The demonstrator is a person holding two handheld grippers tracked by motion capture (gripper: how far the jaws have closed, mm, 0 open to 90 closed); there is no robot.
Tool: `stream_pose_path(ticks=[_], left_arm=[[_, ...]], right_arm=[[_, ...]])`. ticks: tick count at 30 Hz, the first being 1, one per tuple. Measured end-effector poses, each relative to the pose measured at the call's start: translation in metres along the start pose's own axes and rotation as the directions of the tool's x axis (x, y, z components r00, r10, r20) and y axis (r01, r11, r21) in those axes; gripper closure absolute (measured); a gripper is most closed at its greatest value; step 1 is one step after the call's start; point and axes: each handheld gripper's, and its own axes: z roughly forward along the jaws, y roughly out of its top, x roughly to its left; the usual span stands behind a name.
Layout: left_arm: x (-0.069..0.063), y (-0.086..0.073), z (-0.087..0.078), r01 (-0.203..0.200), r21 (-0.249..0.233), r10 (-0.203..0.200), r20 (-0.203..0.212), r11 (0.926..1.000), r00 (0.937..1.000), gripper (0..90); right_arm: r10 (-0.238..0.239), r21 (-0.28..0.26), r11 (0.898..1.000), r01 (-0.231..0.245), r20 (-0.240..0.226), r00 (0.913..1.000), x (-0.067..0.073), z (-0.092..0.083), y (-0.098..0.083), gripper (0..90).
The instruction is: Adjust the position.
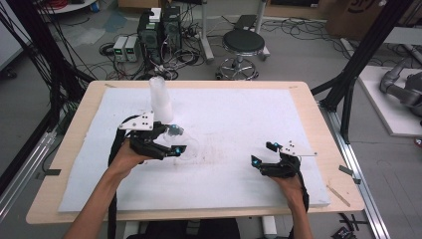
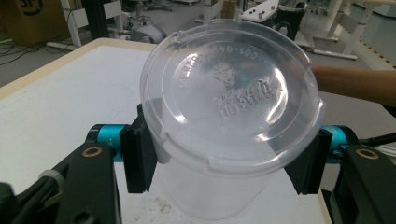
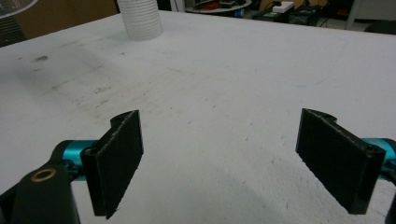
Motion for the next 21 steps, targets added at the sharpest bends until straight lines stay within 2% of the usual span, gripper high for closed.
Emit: stream_pose_path(ticks=[8, 10, 12, 13, 18, 20, 21], left_arm=[[0.001, -0.001, -0.001, 0.004, -0.005, -0.004, -0.002, 1.0, 1.0, 36.7], [0.001, -0.001, -0.002, 0.003, -0.013, -0.003, 0.007, 0.9999, 1.0, 36.7], [0.001, -0.001, -0.003, 0.007, -0.019, -0.007, 0.01, 0.9998, 0.9999, 36.6], [0.001, -0.001, -0.003, 0.007, -0.024, -0.007, 0.011, 0.9997, 0.9999, 36.6], [0.0, -0.001, -0.005, 0.019, -0.053, -0.018, 0.022, 0.9984, 0.9996, 36.8], [0.0, -0.001, -0.004, 0.02, -0.06, -0.019, 0.029, 0.998, 0.9994, 36.7], [0.0, 0.0, -0.004, 0.022, -0.064, -0.019, 0.035, 0.9977, 0.9992, 36.7]], right_arm=[[0.01, -0.008, 1.0, -0.01, -0.045, 0.9989, -0.002, -0.001, 0.001, 14.6], [-0.019, -0.013, 1.0, 0.018, -0.073, 0.9972, -0.002, -0.003, 0.008, 14.7], [-0.024, -0.016, 1.0, 0.022, -0.086, 0.996, -0.001, -0.004, 0.012, 14.7], [-0.042, -0.032, 0.999, 0.038, -0.121, 0.9918, 0.001, -0.006, 0.021, 14.7], [-0.082, -0.043, 0.996, 0.074, -0.224, 0.9712, 0.011, -0.008, 0.042, 14.7], [-0.098, -0.036, 0.995, 0.091, -0.274, 0.9567, 0.016, -0.006, 0.05, 14.7], [-0.109, -0.036, 0.994, 0.102, -0.304, 0.9463, 0.018, -0.006, 0.054, 14.7]])
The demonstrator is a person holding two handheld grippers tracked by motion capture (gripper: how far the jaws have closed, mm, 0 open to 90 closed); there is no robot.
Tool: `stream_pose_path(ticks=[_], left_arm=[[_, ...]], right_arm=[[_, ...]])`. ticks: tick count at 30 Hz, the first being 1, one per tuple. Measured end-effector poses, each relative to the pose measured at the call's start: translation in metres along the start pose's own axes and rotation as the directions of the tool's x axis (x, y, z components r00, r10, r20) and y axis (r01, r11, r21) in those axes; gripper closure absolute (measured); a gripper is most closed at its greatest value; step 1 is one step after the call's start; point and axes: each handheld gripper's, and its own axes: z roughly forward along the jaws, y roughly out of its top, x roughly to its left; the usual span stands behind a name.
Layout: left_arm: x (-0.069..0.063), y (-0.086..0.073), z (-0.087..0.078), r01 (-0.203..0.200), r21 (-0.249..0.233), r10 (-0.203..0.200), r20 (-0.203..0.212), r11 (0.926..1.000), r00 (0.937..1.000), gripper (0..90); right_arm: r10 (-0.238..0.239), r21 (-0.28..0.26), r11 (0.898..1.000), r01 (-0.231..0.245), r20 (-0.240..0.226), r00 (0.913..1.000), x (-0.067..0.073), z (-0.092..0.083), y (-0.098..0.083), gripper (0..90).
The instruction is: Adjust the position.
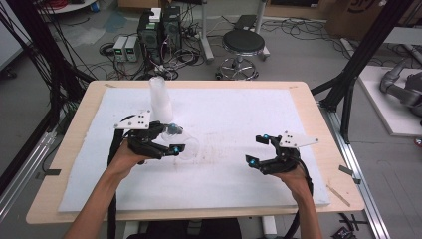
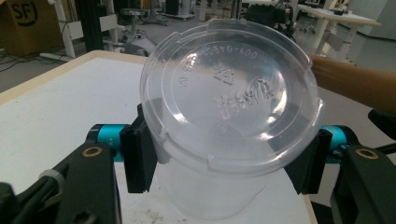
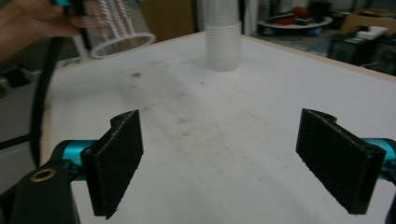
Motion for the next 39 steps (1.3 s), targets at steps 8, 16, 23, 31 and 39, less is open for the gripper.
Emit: stream_pose_path(ticks=[8, 16, 23, 31, 39], left_arm=[[-0.004, 0.001, 0.002, 0.01, -0.03, -0.009, 0.027, 0.9995, 0.9996, 37.0], [-0.009, 0.002, 0.006, 0.013, -0.037, -0.012, 0.044, 0.9992, 0.999, 37.0], [-0.018, 0.007, 0.021, 0.005, -0.045, -0.002, 0.084, 0.999, 0.9965, 37.1], [-0.023, 0.009, 0.031, 0.0, -0.044, 0.004, 0.1, 0.999, 0.995, 37.1], [-0.025, 0.01, 0.036, -0.005, -0.036, 0.008, 0.103, 0.9993, 0.9946, 37.1]], right_arm=[[-0.076, -0.034, 0.997, 0.07, -0.211, 0.9745, 0.009, 0.007, 0.03, 14.7], [-0.079, -0.026, 0.997, 0.075, -0.269, 0.9599, 0.011, 0.016, 0.041, 14.7], [-0.084, -0.01, 0.996, 0.086, -0.332, 0.9393, 0.02, 0.039, 0.046, 14.7], [-0.103, -0.014, 0.994, 0.106, -0.399, 0.9111, 0.03, 0.066, 0.055, 14.7], [-0.111, -0.01, 0.993, 0.119, -0.426, 0.8976, 0.034, 0.079, 0.059, 14.7]])
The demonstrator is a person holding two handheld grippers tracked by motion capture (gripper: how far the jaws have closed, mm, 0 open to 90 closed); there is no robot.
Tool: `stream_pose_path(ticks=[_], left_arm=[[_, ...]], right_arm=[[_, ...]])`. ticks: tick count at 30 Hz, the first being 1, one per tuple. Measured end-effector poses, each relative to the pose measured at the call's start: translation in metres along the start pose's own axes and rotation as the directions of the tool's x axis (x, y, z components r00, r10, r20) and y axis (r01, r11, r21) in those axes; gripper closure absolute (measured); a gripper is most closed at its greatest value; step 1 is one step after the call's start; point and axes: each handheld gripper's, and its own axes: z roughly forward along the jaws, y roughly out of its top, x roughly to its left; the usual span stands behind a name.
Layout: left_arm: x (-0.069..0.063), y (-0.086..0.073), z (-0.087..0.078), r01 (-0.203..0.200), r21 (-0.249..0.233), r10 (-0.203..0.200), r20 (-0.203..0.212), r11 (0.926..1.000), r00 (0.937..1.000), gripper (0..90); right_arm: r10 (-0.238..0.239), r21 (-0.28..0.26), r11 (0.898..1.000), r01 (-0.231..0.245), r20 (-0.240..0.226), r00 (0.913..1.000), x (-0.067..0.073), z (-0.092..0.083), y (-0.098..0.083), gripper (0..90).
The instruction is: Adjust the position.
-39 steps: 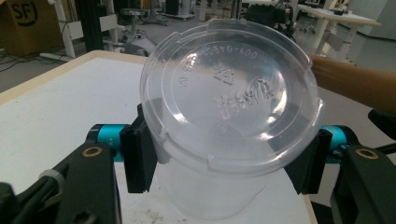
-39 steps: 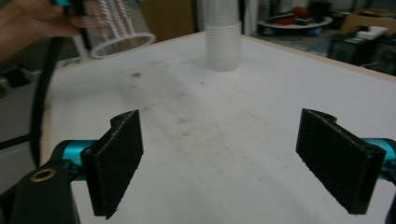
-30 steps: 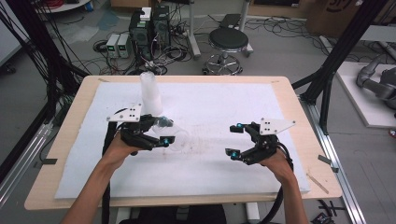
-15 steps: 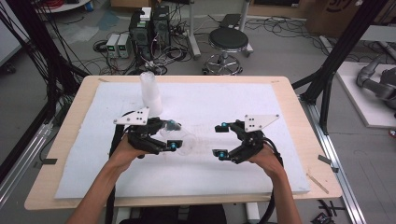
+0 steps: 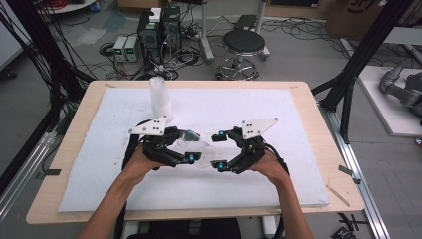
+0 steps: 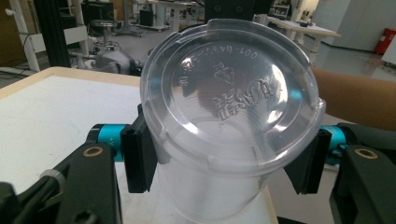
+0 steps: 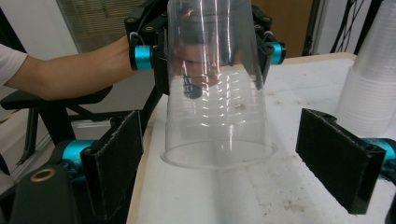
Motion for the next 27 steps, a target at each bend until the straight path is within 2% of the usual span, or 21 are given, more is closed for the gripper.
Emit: stream_pose_path(ticks=[6, 13, 18, 20, 23, 24, 27], left_arm=[[-0.001, 0.001, 0.005, 0.001, -0.009, -0.001, 0.013, 1.0, 0.9999, 37.1], [-0.002, 0.003, 0.006, -0.003, -0.013, 0.003, 0.019, 0.9999, 0.9998, 37.0], [-0.002, 0.004, 0.006, -0.007, -0.011, 0.007, 0.022, 0.9999, 0.9997, 37.1], [-0.002, 0.004, 0.006, -0.005, -0.013, 0.005, 0.021, 0.9999, 0.9998, 37.0], [-0.002, 0.004, 0.006, -0.008, -0.01, 0.008, 0.023, 0.9999, 0.9997, 37.2], [-0.002, 0.004, 0.006, -0.009, -0.009, 0.01, 0.024, 0.9999, 0.9997, 37.2], [-0.002, 0.004, 0.006, -0.008, -0.01, 0.009, 0.023, 0.9999, 0.9997, 37.2]], right_arm=[[-0.001, -0.005, 1.0, 0.0, -0.018, 0.9998, 0.0, 0.007, 0.001, 14.7], [-0.002, 0.02, 1.0, 0.003, -0.04, 0.9992, 0.001, 0.017, 0.002, 14.7], [-0.015, 0.02, 1.0, 0.015, -0.042, 0.999, 0.001, 0.022, 0.002, 14.7], [-0.006, 0.023, 1.0, 0.007, -0.044, 0.999, 0.002, 0.023, 0.002, 14.8], [-0.024, 0.023, 0.999, 0.025, -0.04, 0.9989, 0.001, 0.024, 0.003, 15.8], [-0.014, 0.029, 0.999, 0.015, -0.041, 0.999, 0.002, 0.024, 0.003, 16.9], [-0.032, 0.03, 0.999, 0.033, -0.044, 0.9985, 0.002, 0.023, 0.003, 23.9]])
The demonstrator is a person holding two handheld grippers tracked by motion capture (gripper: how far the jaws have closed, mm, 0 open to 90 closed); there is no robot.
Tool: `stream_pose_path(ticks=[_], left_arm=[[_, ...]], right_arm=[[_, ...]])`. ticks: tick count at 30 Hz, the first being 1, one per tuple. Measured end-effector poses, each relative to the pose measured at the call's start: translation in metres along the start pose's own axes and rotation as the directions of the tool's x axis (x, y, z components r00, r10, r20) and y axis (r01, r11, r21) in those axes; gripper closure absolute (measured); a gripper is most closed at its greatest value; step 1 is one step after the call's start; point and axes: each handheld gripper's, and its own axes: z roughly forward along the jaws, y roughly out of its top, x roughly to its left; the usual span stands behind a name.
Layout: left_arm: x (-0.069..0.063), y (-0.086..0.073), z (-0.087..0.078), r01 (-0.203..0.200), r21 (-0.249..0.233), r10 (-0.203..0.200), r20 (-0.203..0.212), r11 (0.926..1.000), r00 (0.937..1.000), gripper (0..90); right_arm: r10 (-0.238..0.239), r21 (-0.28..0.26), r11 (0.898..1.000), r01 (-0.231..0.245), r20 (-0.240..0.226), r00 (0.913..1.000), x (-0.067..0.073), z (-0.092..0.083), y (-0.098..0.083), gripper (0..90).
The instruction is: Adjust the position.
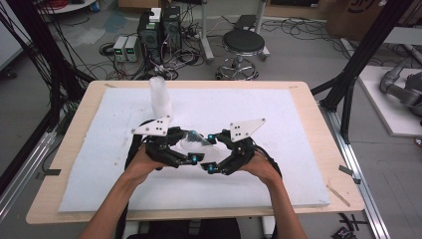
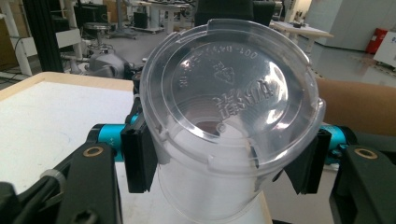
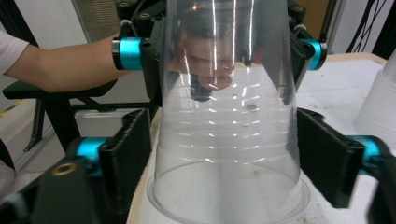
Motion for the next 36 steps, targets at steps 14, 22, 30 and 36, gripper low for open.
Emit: stream_pose_path(ticks=[14, 22, 30, 36], left_arm=[[0.0014, -0.0006, -0.0007, 0.001, -0.001, -0.001, -0.001, 1.0, 1.0, 38.1], [0.0018, -0.0004, -0.0018, 0.002, 0.004, -0.002, 0.004, 1.0, 1.0, 37.5], [0.0028, 0.0, -0.0035, 0.019, -0.011, -0.019, -0.04, 0.9998, 0.999, 13.7], [0.0016, 0.0006, -0.0058, 0.007, -0.017, -0.008, -0.029, 0.9998, 0.9996, 10.6]], right_arm=[[-0.017, 0.002, 1.0, 0.017, 0.019, 0.9997, -0.0004, -0.0028, 0.001, 33.9], [-0.019, 0.002, 1.0, 0.019, 0.016, 0.9997, -0.0004, -0.0028, 0.001, 35.5], [-0.017, 0.0, 1.0, 0.017, 0.028, 0.9995, -0.0012, -0.0039, 0.0011, 35.6], [-0.011, 0.007, 1.0, 0.01, 0.025, 0.9996, -0.001, -0.0035, 0.0008, 35.6]])
